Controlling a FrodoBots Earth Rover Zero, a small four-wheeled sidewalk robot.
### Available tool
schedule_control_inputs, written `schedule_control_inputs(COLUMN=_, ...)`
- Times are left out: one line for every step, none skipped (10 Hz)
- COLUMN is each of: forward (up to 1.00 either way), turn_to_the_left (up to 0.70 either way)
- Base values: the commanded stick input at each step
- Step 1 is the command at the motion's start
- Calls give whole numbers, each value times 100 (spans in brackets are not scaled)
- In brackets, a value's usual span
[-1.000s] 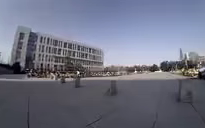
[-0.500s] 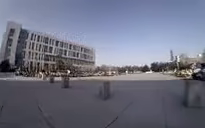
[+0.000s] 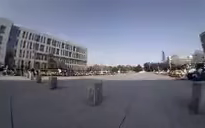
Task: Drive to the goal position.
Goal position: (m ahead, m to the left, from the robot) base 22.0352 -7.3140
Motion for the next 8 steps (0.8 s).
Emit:
schedule_control_inputs(forward=100, turn_to_the_left=-39)
schedule_control_inputs(forward=100, turn_to_the_left=-39)
schedule_control_inputs(forward=100, turn_to_the_left=-39)
schedule_control_inputs(forward=100, turn_to_the_left=-39)
schedule_control_inputs(forward=100, turn_to_the_left=-39)
schedule_control_inputs(forward=100, turn_to_the_left=-39)
schedule_control_inputs(forward=100, turn_to_the_left=-39)
schedule_control_inputs(forward=100, turn_to_the_left=-39)
